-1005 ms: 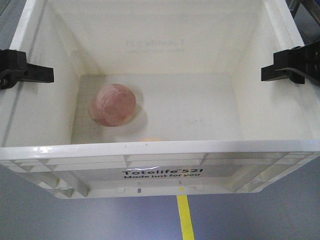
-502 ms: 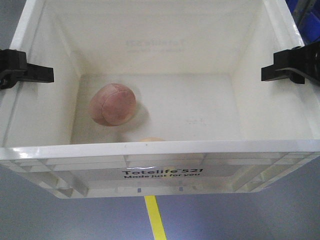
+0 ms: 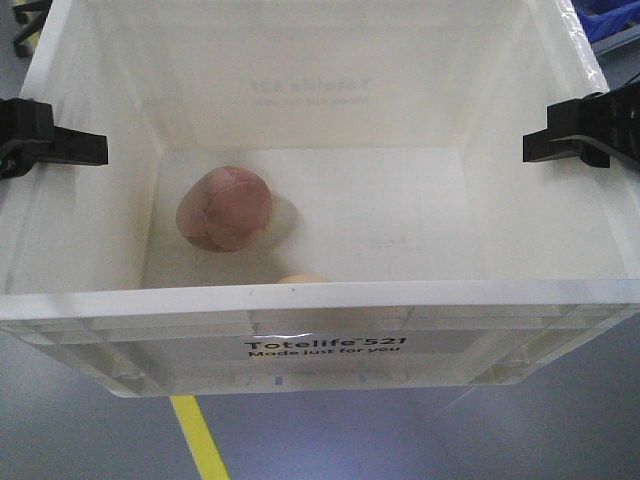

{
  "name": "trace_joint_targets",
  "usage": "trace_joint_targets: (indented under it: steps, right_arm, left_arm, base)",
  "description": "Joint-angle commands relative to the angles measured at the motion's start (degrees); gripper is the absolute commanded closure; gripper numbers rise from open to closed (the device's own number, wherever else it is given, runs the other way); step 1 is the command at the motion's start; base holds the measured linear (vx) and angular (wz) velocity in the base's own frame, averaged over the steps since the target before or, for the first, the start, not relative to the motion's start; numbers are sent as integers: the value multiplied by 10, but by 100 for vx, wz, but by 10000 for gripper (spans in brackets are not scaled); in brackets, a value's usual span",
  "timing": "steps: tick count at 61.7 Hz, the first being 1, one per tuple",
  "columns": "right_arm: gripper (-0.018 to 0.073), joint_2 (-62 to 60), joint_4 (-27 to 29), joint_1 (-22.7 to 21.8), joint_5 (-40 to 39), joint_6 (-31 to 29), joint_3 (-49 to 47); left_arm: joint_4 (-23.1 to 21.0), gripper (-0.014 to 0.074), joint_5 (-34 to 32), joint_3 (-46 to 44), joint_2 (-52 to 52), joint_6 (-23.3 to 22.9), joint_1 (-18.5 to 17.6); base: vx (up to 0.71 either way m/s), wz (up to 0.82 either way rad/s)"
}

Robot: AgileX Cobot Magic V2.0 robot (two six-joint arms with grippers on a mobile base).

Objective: Place moving items into box and shelve
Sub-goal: 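Carry the crate with both grippers as the base turns, then carry the crate with both grippers toward the blue-bin shelving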

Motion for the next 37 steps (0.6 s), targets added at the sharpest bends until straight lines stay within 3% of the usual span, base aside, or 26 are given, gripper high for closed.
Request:
trace_joint_targets:
  steps: [1, 37]
  right_arm:
    - [565, -18, 77, 4, -55, -13, -28]
    - [565, -18, 77, 4, -56, -13, -28]
  left_arm:
    - [-105, 600, -49, -26, -16, 10, -6]
    - [-105, 600, -49, -26, -16, 10, -6]
  base:
    - [38, -56]
    - [36, -58]
